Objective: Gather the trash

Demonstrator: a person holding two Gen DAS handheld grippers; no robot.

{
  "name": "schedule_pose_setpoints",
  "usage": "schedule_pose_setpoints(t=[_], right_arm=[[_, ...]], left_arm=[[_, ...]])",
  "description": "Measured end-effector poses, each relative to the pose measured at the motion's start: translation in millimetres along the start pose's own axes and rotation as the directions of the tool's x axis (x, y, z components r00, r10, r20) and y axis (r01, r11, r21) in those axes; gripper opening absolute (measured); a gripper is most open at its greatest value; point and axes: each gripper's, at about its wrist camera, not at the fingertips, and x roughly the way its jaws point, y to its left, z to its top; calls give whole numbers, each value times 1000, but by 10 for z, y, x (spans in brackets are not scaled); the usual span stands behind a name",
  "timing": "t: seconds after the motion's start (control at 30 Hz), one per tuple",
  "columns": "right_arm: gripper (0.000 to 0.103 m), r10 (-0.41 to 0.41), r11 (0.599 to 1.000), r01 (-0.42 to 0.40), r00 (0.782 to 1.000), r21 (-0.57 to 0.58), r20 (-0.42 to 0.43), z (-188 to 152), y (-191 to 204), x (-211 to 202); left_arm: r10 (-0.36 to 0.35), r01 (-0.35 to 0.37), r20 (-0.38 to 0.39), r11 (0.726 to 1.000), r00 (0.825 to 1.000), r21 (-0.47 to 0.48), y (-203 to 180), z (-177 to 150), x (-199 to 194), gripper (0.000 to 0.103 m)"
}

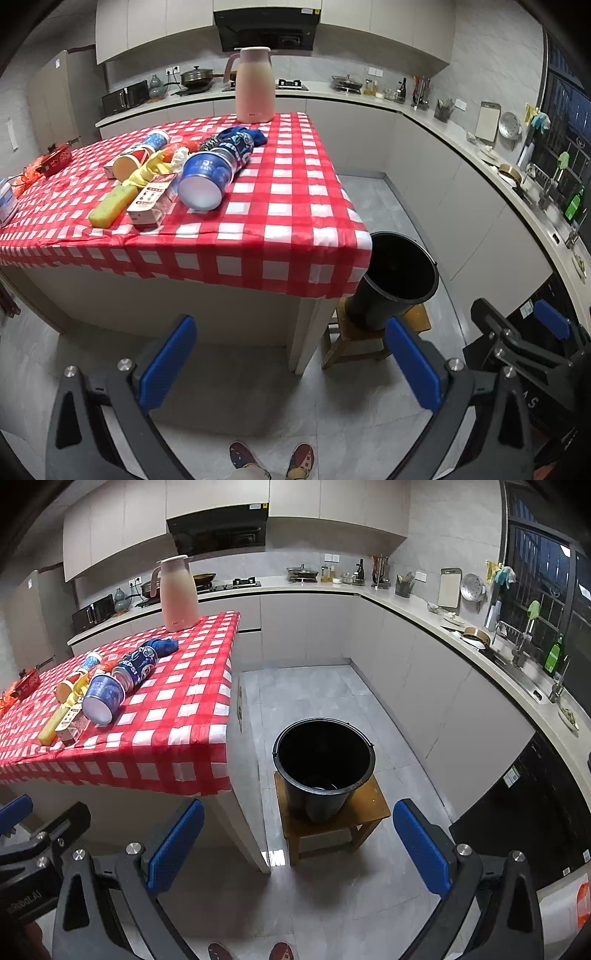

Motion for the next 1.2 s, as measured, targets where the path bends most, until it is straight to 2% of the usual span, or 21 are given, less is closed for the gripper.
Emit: schedule_pose_setpoints(t=[1.2], right_arm=[[103,20,1000,-20,1000,-15,1,84,-25,67]], left_arm=[[33,-33,-6,999,999,12,-94,22,67,103]])
